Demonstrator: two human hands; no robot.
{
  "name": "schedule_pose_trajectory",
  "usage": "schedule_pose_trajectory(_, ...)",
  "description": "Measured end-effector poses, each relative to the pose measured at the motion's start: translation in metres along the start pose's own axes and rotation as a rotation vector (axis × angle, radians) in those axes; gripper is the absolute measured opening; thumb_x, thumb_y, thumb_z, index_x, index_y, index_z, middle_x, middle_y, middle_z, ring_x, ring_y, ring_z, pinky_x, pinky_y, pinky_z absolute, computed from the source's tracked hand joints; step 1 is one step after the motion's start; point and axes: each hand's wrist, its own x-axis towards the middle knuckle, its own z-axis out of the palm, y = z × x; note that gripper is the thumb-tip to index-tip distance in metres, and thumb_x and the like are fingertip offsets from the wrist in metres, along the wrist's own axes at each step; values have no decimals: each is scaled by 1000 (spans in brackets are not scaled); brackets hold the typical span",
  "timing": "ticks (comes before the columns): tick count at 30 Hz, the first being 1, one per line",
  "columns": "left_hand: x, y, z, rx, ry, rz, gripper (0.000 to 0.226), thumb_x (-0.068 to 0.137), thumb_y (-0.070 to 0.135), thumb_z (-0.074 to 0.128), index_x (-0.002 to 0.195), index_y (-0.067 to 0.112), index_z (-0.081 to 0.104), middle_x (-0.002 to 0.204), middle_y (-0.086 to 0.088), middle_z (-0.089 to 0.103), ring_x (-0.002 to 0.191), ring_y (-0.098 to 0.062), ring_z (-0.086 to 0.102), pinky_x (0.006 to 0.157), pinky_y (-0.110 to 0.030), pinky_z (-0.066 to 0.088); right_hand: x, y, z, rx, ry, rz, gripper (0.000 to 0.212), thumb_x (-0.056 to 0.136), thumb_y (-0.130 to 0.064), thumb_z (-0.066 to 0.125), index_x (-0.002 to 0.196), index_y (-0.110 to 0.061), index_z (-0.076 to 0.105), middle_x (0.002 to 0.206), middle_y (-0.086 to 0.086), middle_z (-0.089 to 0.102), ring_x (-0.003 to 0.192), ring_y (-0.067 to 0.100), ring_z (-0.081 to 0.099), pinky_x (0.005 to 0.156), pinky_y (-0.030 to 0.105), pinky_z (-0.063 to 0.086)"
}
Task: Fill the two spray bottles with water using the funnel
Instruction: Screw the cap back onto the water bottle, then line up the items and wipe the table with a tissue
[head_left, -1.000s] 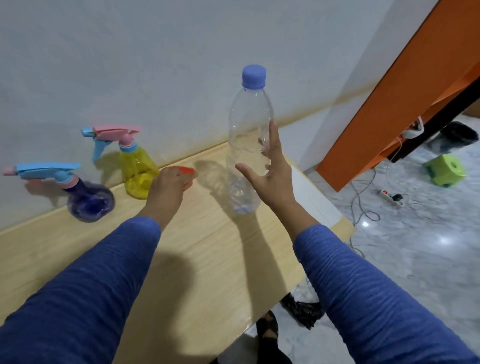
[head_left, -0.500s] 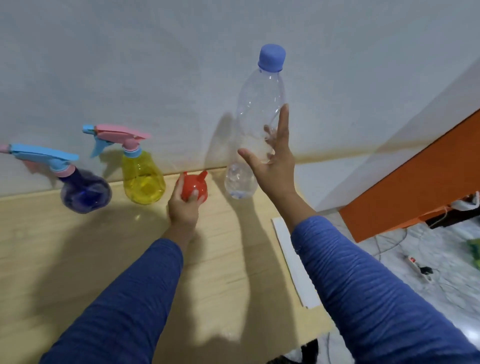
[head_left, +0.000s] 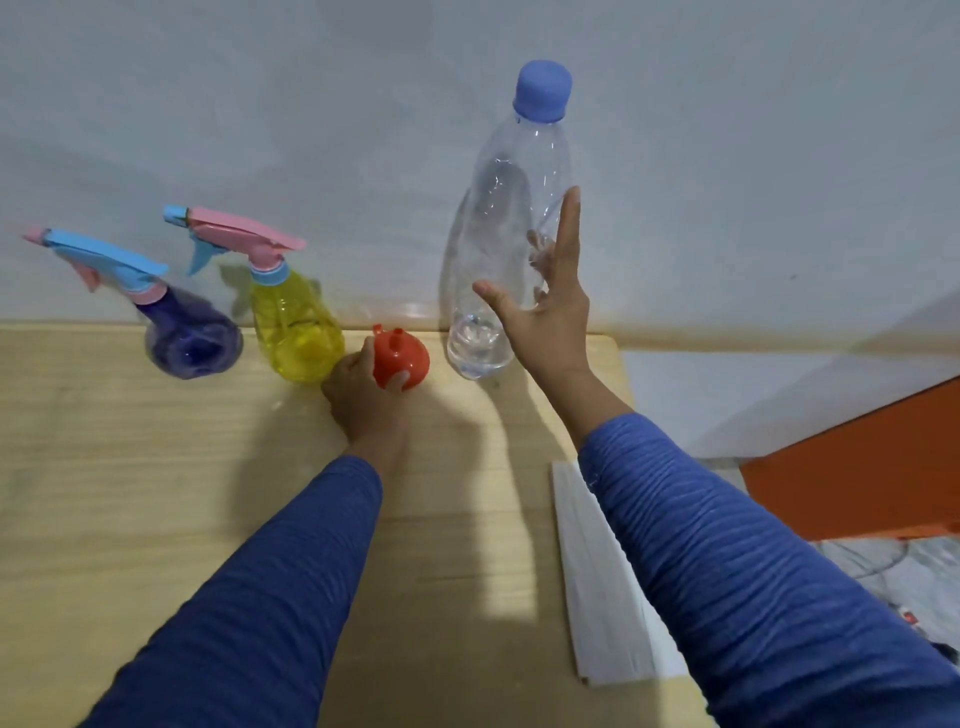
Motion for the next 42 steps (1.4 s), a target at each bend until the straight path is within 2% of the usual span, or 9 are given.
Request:
schedule_pose_trajectory(5,8,2,1,7,-15,-12,65,85,36,63,142,19,37,138,-9,48,129,-31,39,106,-41,31,5,8,3,48,-28,10,108,72,-25,78,140,-50,-1,149,0,39,132,13,43,107,37,41)
schedule_pose_trajectory(8,9,2,2,39,-35,1,68,84,39,63,142,16,35,138,-10,49,128,-31,41,107,-41,31,4,13,1,38,-95,34,116,69,-28,80,145,-42,-6,153,1,32,137,14,37,102,24,37)
schedule_pose_trajectory(12,3,7,-6,49,-121,-6,81,87,41,59,148,9,17,148,-14,34,135,-33,30,111,-46,29,-11,25,-10,11,-221,138,123,68,-33,81,147,-32,-13,158,-6,12,139,1,20,104,17,25)
schedule_pose_trajectory(16,-6,13,-21,155,-201,48,83,90,37,55,148,5,4,152,-17,21,139,-33,23,113,-46,26,-35,44,-20,-147,-329,252,93,86,-25,64,150,-16,-2,159,3,9,145,15,14,117,30,18)
schedule_pose_trajectory(21,-13,22,-41,401,-250,307,75,89,40,55,142,-2,23,139,-19,39,127,-33,35,105,-42,34,-52,49,-27,-726,-584,353,63,94,-33,46,146,-6,22,157,8,16,146,20,11,116,33,18)
schedule_pose_trajectory(25,-23,39,-63,569,-291,520,66,94,38,48,141,-1,25,143,-19,36,132,-32,33,108,-39,29,-67,25,-35,-832,-524,390,54,97,-32,39,142,-5,30,151,9,27,140,23,25,110,38,30)
schedule_pose_trajectory(32,-60,75,-74,640,-327,964,49,95,35,47,130,1,42,128,-18,49,119,-31,44,96,-36,37,-114,1,-65,-894,-367,498,44,95,-33,42,129,-5,43,139,8,39,126,26,42,95,37,40)
schedule_pose_trajectory(37,-109,77,-40,527,-631,1166,45,94,31,51,132,8,46,135,-11,46,127,-25,40,98,-35,38,-174,5,-85,-884,-281,616,43,96,-27,44,133,-5,43,142,10,40,128,26,41,101,35,36)
schedule_pose_trajectory(42,-157,54,-8,424,-878,1162,45,91,28,56,134,18,47,141,-3,44,128,-20,42,103,-34,38,-239,18,-88,-750,-150,735,40,93,-22,51,130,-6,51,137,13,49,125,29,46,102,36,38)
